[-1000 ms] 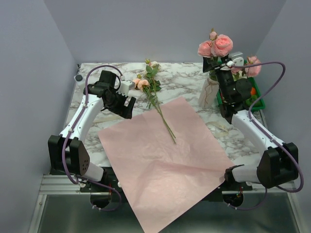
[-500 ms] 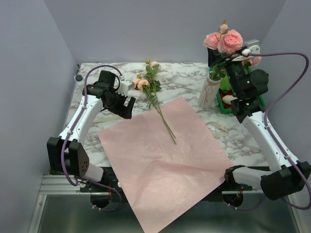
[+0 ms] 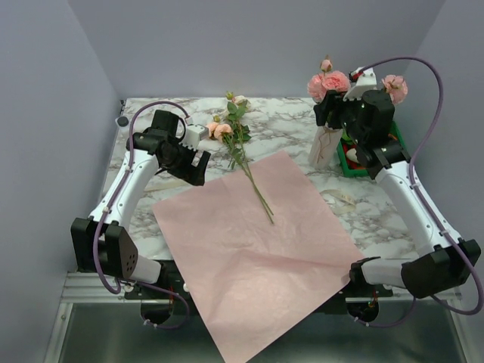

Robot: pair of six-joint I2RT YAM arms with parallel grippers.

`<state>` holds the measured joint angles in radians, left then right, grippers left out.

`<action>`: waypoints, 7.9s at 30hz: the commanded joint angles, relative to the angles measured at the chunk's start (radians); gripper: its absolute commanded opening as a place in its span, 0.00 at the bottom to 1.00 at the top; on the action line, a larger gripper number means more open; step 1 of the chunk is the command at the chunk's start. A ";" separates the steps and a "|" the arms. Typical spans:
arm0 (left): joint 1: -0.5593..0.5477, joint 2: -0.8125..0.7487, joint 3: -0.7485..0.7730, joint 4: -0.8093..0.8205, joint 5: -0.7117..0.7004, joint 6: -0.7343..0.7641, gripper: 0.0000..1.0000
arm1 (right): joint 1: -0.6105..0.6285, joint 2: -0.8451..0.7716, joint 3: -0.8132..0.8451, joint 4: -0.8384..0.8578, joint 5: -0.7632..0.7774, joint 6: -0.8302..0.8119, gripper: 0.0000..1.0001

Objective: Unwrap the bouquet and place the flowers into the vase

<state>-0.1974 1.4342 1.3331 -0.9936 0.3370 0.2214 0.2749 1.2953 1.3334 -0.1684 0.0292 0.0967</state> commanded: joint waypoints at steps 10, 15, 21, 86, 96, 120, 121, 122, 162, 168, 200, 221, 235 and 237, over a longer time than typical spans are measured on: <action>0.006 -0.012 0.041 -0.027 0.046 0.004 0.99 | 0.029 -0.241 -0.286 -0.089 -0.270 0.181 0.60; 0.006 0.017 0.066 -0.048 0.040 -0.016 0.99 | 0.102 -0.241 -0.303 -0.190 -0.272 0.152 0.59; 0.006 0.040 0.097 -0.079 0.027 -0.010 0.99 | 0.308 -0.298 -0.499 -0.070 -0.078 0.207 0.59; 0.036 0.011 0.048 -0.079 0.011 0.041 0.99 | 0.343 1.240 0.911 -0.583 -0.014 0.113 0.34; 0.049 -0.014 0.035 -0.074 0.025 0.038 0.99 | 0.368 1.239 0.916 -0.611 -0.006 0.126 0.05; 0.050 -0.046 0.149 -0.136 0.042 0.003 0.99 | 0.535 0.379 0.613 -0.151 0.071 -0.143 0.01; 0.050 -0.043 0.149 -0.134 0.043 -0.002 0.99 | 0.549 0.339 0.581 -0.066 0.063 -0.166 0.01; 0.050 -0.040 0.149 -0.132 0.046 -0.004 0.99 | 0.558 0.244 0.513 -0.016 0.034 -0.199 0.01; 0.052 -0.018 0.140 -0.102 0.036 0.018 0.99 | 0.198 -0.149 -0.171 1.004 0.232 -0.322 0.01; 0.053 -0.015 0.147 -0.105 0.037 0.022 0.99 | 0.179 -0.106 -0.155 1.024 0.230 -0.342 0.01; 0.061 -0.044 0.113 -0.114 0.073 0.065 0.99 | 0.090 -0.039 -0.341 1.227 0.275 -0.305 0.01; 0.062 -0.038 0.113 -0.122 0.080 0.056 0.99 | 0.089 -0.115 -0.384 0.636 0.440 -0.057 0.71; 0.064 -0.012 0.136 -0.115 0.105 0.026 0.99 | 0.089 -0.258 -0.413 0.054 0.350 0.274 1.00; 0.064 -0.003 0.149 -0.120 0.103 0.022 0.99 | 0.089 -0.255 -0.408 0.014 0.321 0.323 0.97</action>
<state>-0.1429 1.4155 1.4349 -1.1019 0.4053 0.2607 0.3710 1.0264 0.8913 0.0895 0.4141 0.2806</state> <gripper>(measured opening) 0.987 0.996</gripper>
